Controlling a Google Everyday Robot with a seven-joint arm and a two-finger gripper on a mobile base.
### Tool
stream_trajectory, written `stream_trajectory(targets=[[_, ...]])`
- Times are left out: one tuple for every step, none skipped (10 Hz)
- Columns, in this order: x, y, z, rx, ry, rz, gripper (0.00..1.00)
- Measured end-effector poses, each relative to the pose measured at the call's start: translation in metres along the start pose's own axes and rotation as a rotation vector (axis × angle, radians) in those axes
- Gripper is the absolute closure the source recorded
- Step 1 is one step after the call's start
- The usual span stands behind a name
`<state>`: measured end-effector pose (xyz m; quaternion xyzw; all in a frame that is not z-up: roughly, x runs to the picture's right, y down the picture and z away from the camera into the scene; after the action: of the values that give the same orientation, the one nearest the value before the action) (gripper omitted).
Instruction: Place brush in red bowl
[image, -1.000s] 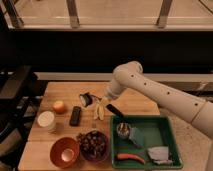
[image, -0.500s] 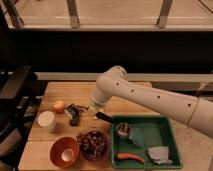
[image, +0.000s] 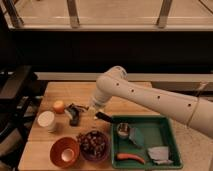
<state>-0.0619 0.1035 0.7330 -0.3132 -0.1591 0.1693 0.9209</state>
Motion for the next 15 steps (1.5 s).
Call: stream_trajectory(targets=[[-0.003,0.003,0.006,-0.011,-0.009,-0.032,1.00],[-0.015,0.010,0.015,-0.029,-0.025,-0.082,1.00],[-0.026,0.015,0.022,-0.046,-0.041,-0.128,1.00],[-0.033,0.019,0.027,-0.058,-0.053,-0.168,1.00],[-0.042,0.023,0.030,-0.074,-0.069,-0.225,1.00],[-0.048,0.028,0.032,-0.092,-0.079,-0.277,1.00],[-0.055,0.033,0.032,-0.112,-0.092,-0.331,1.00],[-0.064,0.041,0.034,-0.144,-0.111,-0.395,1.00],[-0.072,0.047,0.034,-0.172,-0.131,-0.458,1.00],[-0.073,0.049,0.034,-0.179,-0.136,-0.474,1.00],[-0.074,0.050,0.034,-0.183,-0.138,-0.482,1.00],[-0.074,0.050,0.034,-0.183,-0.139,-0.482,1.00],[-0.074,0.050,0.034,-0.182,-0.138,-0.483,1.00],[-0.075,0.051,0.035,-0.183,-0.130,-0.491,1.00],[-0.079,0.055,0.042,-0.182,-0.111,-0.527,1.00]])
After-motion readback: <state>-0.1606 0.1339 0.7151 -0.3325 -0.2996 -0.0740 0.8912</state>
